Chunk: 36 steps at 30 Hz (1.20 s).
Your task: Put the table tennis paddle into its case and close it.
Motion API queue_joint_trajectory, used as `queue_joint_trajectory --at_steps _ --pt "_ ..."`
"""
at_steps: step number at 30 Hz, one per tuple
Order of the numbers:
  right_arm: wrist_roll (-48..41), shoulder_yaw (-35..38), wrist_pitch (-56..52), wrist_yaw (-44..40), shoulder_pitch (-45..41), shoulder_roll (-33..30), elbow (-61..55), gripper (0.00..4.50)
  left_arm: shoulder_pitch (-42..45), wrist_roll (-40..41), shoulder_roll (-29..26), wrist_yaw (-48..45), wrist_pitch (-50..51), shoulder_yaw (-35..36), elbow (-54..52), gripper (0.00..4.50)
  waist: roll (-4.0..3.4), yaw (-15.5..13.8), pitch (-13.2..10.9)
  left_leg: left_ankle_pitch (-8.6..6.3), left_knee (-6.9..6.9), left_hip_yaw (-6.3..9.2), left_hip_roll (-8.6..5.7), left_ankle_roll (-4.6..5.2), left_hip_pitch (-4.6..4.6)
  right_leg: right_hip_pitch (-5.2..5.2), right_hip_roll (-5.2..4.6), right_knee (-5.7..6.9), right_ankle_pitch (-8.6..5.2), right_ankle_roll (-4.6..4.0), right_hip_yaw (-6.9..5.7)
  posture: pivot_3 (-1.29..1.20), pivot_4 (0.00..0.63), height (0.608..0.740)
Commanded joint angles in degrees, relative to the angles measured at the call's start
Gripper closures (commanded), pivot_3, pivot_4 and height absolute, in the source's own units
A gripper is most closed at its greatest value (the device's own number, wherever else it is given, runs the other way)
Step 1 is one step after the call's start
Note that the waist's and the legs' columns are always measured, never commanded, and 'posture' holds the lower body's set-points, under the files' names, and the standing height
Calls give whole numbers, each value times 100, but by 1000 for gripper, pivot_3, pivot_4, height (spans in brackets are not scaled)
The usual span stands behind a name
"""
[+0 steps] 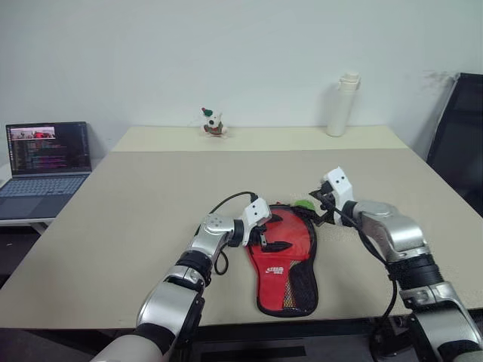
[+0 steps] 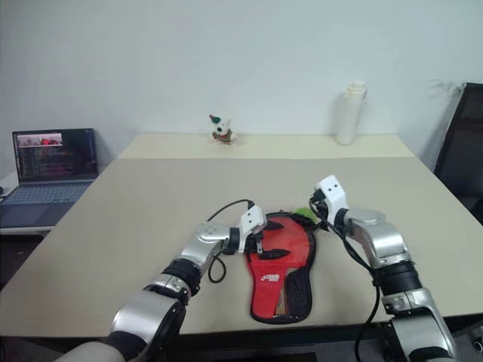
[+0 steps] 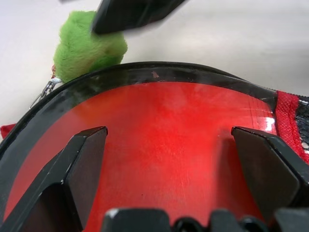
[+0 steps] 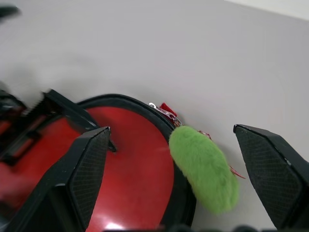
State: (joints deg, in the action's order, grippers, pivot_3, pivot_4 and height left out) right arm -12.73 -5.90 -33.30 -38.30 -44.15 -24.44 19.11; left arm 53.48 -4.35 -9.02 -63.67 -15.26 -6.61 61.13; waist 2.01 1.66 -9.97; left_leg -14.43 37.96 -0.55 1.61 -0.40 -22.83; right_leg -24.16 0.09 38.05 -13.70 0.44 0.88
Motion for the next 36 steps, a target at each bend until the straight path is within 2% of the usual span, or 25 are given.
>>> queue_joint_trajectory --at_steps 1,3,6,15,17,27,36 --pt "311 -41 557 68 -271 62 561 0 -160 8 -26 -65 77 -115 -145 32 0 1 0 0 0 -1 0 0 0 0 -1 0 2 -4 0 0 150 740" --pt "456 -27 743 164 -365 126 921 0 -209 18 -29 -73 93 -140 -206 32 -1 2 0 0 -1 -3 -1 0 1 0 -2 0 11 -19 0 0 150 740" --pt "615 54 990 349 -524 193 1375 645 -269 34 -42 -71 128 -170 -290 0 -1 4 0 0 -1 -2 1 0 2 0 -2 1 12 -20 1 0 150 740" --pt "646 170 983 280 -434 164 1277 3924 -375 30 -25 -71 212 -255 -383 0 -2 3 1 0 -1 -2 0 0 2 0 -2 1 12 -21 3 0 150 740" --pt "653 191 947 278 -377 145 1185 4492 -388 22 -13 -81 242 -276 -379 0 -3 3 1 0 -1 -2 1 0 2 0 -2 1 12 -21 3 0 150 740" --pt "626 451 448 362 245 -227 126 4492 -443 74 83 -46 433 -256 -323 0 -6 -1 4 0 0 0 0 0 2 4 -7 0 12 -20 2 0 150 740" --pt "227 804 -631 -84 1868 -1219 -2072 4492 -392 105 166 83 491 -277 -221 0 -18 -116 11 0 0 2 -8 0 -1 7 -12 -6 -5 9 0 0 150 740"
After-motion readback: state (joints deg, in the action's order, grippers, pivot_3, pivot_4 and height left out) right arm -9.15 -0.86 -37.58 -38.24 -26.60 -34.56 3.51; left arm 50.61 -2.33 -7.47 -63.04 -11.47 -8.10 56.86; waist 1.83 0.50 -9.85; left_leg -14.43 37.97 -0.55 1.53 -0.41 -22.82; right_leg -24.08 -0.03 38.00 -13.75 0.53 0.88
